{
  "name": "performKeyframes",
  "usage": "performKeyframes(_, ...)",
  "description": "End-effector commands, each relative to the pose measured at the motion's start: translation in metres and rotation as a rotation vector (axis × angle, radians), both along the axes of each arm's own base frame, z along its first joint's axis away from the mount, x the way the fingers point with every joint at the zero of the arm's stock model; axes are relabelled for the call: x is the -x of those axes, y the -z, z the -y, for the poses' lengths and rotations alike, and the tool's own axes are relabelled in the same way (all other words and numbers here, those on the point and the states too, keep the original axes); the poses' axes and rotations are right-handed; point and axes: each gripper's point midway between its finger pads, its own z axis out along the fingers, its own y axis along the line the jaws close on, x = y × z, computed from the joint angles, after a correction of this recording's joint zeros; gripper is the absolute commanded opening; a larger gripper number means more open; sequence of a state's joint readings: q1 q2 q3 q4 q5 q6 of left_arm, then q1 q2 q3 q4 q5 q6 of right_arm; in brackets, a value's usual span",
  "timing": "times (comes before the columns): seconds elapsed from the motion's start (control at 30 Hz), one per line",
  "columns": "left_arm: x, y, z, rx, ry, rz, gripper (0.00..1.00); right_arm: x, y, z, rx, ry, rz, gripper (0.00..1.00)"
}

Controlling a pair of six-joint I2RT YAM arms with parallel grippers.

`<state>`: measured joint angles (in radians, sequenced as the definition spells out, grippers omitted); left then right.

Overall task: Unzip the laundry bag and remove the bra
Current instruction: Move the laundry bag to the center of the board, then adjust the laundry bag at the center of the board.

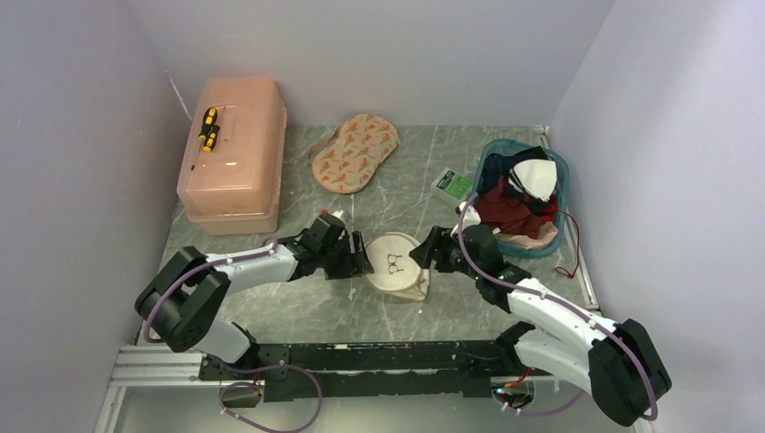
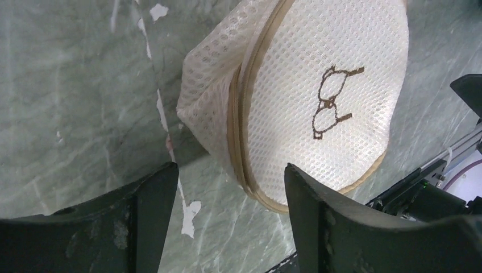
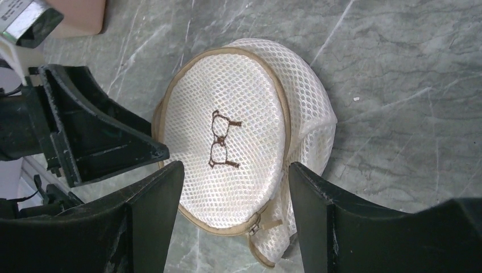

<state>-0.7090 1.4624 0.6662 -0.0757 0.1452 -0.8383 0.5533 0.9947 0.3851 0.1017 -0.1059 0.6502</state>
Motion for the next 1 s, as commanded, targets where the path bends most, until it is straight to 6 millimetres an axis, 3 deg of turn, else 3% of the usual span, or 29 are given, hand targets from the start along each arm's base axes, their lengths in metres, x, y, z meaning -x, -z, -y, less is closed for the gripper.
performKeyframes(0.0,-0.01,-0.009,0.019,0.074,0.021,-0.008,0.69,0.003,-0.004,0.001,-0.021,0.004,0.012,0.71)
performKeyframes(0.2,-0.013,-0.003,0.019,0.051,0.015,-0.018,0.36,0.003,-0.01,0.003,-0.015,0.007,0.027,0.72)
performKeyframes(0.37,-0.012,-0.002,0.003,-0.001,-0.043,-0.004,0.05,0.002,-0.016,0.003,-0.019,0.006,0.04,0.71)
performKeyframes(0.53,-0.006,-0.013,-0.029,-0.066,-0.15,0.026,0.03,-0.001,-0.026,0.002,-0.026,0.003,0.063,0.72)
performKeyframes(0.73,0.009,-0.031,-0.09,-0.161,-0.352,0.052,0.03,-0.004,-0.035,-0.001,-0.031,-0.011,0.092,0.71)
performKeyframes(0.97,0.052,-0.028,-0.172,-0.309,-0.65,-0.024,0.03,-0.004,-0.035,-0.01,-0.058,-0.052,0.092,0.71)
